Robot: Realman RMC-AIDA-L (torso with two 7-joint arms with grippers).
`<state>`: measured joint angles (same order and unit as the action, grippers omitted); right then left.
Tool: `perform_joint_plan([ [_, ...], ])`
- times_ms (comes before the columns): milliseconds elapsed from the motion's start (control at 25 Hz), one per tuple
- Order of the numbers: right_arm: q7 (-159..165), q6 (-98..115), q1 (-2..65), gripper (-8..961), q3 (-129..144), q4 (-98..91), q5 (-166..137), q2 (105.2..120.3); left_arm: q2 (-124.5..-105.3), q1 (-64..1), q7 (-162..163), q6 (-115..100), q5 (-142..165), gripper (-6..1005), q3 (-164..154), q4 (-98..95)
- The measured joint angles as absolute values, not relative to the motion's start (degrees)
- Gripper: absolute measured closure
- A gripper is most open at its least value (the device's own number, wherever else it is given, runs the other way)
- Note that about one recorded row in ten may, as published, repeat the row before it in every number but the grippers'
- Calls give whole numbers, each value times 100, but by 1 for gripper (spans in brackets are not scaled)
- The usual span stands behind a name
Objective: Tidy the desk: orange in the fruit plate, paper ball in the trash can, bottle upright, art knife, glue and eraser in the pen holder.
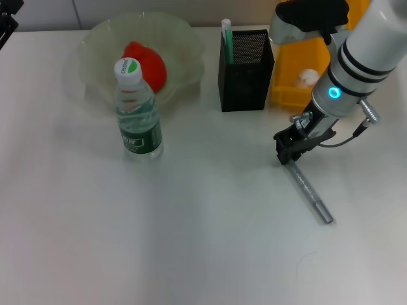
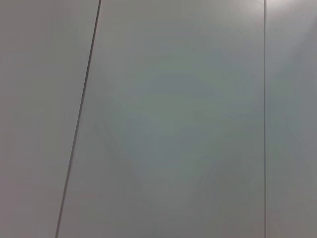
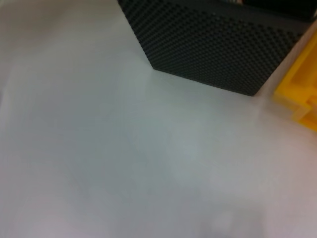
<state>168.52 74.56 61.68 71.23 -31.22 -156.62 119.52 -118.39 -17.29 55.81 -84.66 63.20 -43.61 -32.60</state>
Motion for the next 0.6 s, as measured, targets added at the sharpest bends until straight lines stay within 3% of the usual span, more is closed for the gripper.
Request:
perform_joint_plan([
  [280, 16721, 7520, 5803, 803, 7057, -3602, -15376, 11930, -11839, -1708, 5581, -8480, 6319, 417, -4353, -3261],
  [600, 15431, 7745, 4727, 803, 5475, -4171, -13885, 11729, -11832, -1696, 5636, -8568, 6310, 417, -4314, -3327],
])
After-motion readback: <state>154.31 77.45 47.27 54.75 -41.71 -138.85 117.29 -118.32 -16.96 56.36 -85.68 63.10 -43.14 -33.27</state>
